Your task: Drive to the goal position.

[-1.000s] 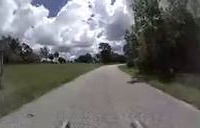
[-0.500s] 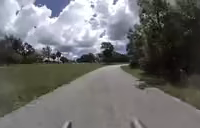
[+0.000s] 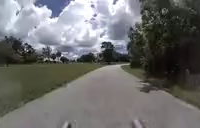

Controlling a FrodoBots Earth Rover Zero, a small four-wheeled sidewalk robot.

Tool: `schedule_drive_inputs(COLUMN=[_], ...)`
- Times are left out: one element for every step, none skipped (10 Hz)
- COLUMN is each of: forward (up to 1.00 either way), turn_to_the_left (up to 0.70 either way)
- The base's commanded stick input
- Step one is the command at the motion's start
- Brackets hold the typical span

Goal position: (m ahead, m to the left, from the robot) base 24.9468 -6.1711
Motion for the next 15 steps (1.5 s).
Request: schedule_drive_inputs(forward=[0.70, 0.70, 0.70, 0.70, 0.70, 0.70, 0.70, 0.70, 0.70, 0.70, 0.70, 0.70, 0.70, 0.70, 0.70], turn_to_the_left=[0.01, 0.01, 0.01, 0.01, 0.01, 0.01, 0.01, 0.01, 0.01, 0.01, 0.01, 0.01, 0.01, 0.01, 0.01])
